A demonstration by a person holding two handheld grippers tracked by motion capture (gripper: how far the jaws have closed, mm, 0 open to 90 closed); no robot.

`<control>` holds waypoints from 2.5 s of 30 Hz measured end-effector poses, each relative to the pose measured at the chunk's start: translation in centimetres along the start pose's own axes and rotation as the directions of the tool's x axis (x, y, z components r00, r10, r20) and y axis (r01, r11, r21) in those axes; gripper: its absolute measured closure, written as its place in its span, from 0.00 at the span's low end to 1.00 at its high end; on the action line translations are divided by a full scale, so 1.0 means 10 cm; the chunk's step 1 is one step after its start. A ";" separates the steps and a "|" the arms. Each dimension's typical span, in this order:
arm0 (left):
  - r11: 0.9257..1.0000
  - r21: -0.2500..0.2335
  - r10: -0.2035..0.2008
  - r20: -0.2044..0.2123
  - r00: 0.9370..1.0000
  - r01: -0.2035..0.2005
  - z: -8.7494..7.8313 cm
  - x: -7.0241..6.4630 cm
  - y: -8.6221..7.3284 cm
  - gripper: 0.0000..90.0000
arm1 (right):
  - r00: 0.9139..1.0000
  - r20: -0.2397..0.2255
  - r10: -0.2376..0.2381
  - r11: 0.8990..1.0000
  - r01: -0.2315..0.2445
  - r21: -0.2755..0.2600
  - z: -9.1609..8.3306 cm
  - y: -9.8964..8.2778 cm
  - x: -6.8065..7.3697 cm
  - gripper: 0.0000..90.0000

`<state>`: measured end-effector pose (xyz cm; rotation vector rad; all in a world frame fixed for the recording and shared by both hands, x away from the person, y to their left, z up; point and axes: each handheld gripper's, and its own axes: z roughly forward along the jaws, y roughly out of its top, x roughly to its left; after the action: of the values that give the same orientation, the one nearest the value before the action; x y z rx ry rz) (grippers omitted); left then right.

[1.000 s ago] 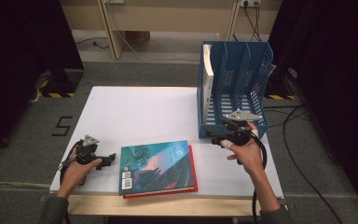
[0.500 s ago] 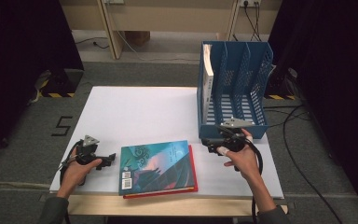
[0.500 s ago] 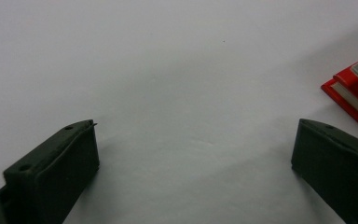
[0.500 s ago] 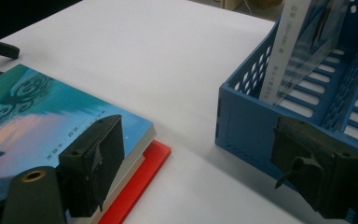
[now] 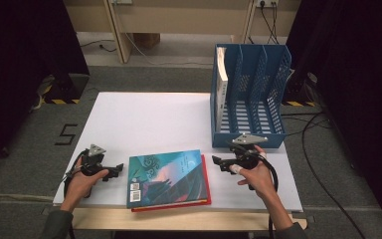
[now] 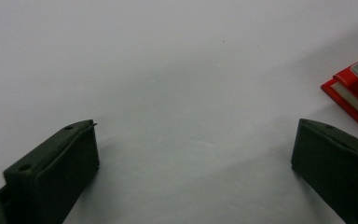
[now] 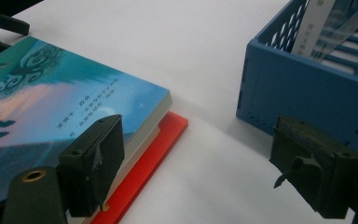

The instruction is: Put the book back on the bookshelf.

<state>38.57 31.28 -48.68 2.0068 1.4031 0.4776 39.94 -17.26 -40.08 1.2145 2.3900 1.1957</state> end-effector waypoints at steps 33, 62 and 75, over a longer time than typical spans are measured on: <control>0.997 -0.077 0.031 0.094 0.995 -0.024 -0.50 -0.50 -0.14 0.17 | 0.994 -0.103 0.026 0.997 -0.018 0.076 0.15 -0.35 0.26 0.23; 0.993 -0.086 0.096 0.180 0.979 -0.082 -0.74 -0.74 -0.17 0.66 | 0.988 -0.145 0.059 0.996 -0.048 0.081 0.22 -0.34 0.28 0.24; 0.990 -0.078 0.133 0.249 0.959 -0.117 -0.74 -0.88 -0.17 0.31 | 0.986 -0.154 0.063 0.995 -0.051 0.083 0.21 -0.34 0.29 0.24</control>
<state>29.60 25.71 -43.91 2.0320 1.0983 0.3017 37.17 -15.03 -43.50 1.2646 2.5537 1.2685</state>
